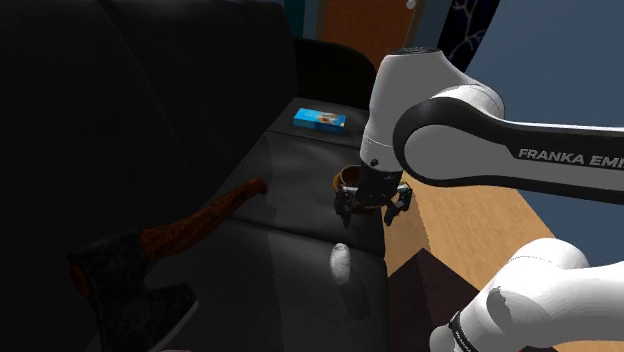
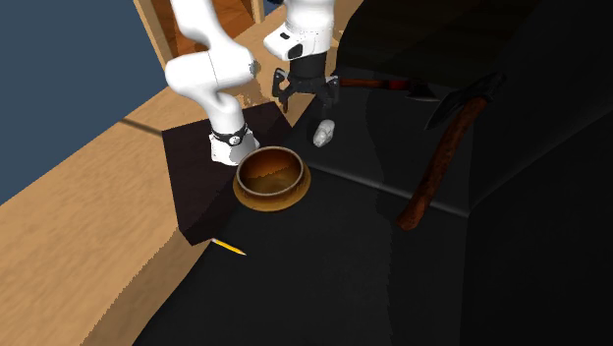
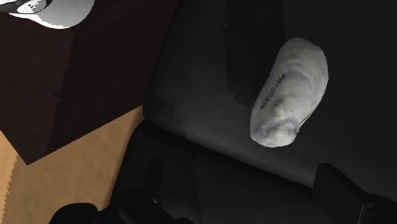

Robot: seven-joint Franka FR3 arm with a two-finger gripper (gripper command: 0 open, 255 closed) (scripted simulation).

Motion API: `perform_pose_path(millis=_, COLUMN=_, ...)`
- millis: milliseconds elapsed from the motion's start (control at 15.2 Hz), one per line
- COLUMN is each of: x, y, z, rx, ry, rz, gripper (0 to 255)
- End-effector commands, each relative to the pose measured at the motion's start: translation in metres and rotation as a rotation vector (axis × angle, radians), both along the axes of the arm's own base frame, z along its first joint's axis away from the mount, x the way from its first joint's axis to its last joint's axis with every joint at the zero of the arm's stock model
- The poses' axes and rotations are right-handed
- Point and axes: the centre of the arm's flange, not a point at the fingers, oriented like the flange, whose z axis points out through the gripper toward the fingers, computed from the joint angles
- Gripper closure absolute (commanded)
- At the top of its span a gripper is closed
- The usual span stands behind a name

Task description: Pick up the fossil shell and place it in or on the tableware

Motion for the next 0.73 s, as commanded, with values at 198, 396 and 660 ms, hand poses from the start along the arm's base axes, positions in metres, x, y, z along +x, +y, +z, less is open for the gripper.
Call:
perform_pose_path(millis=198, x=0.006, y=0.054, z=-0.04, rx=-0.027, ry=-0.003, rz=-0.215, gripper=0)
perform_pose_path(millis=396, x=0.007, y=0.061, z=-0.056, rx=-0.031, ry=-0.003, rz=-0.243, gripper=0)
perform_pose_path(millis=660, x=0.006, y=0.059, z=-0.077, rx=-0.031, ry=-0.003, rz=-0.243, gripper=0)
